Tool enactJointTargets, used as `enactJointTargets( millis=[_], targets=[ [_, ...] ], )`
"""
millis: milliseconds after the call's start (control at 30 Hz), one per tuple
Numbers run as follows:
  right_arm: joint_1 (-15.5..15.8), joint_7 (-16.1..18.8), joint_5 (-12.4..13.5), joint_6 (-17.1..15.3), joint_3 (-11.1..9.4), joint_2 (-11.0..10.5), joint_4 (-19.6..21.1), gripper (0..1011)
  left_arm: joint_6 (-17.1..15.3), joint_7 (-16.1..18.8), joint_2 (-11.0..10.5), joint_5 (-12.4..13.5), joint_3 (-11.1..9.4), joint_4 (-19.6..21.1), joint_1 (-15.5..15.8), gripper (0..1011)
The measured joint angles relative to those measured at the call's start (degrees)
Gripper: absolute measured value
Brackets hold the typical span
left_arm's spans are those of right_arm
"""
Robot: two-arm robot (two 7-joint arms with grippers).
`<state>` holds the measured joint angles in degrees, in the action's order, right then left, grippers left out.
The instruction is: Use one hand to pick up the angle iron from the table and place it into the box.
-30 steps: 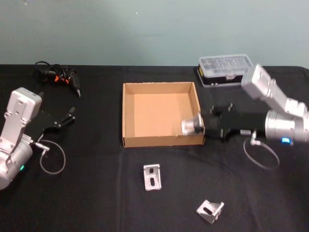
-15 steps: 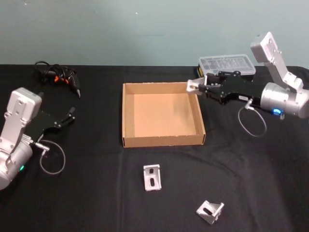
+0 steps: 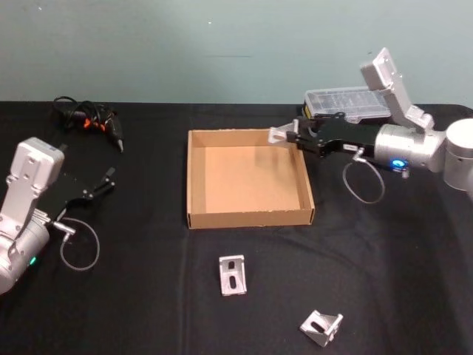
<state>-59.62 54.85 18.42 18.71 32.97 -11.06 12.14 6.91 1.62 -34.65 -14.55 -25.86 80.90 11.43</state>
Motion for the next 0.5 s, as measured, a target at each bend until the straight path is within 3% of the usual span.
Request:
enactJointTargets(
  millis=[100, 167, 233, 367, 500],
  targets=[
    [-0.4, 0.7, -0.2, 0.8, -0.1, 0.8, -1.2, 452, 0.0, 0.0, 0.0, 0.0, 0.0, 0.0, 0.0, 1000],
    [0.7, 0.7, -0.2, 0.1, 0.0, 0.5, 1.7, 452, 0.0, 0.0, 0.0, 0.0, 0.0, 0.0, 0.0, 1000],
    [4.3, 0.0, -0.3, -2.6, -0.1, -1.1, 8.9, 452, 0.0, 0.0, 0.0, 0.0, 0.0, 0.0, 0.0, 1000],
    [8.4, -1.5, -0.4, -5.3, -0.6, -2.9, 16.9, 452, 0.0, 0.0, 0.0, 0.0, 0.0, 0.0, 0.0, 1000],
    [11.0, -2.5, -0.4, -7.2, -1.1, -4.1, 21.9, 452, 0.0, 0.0, 0.0, 0.0, 0.0, 0.0, 0.0, 1000]
  ],
)
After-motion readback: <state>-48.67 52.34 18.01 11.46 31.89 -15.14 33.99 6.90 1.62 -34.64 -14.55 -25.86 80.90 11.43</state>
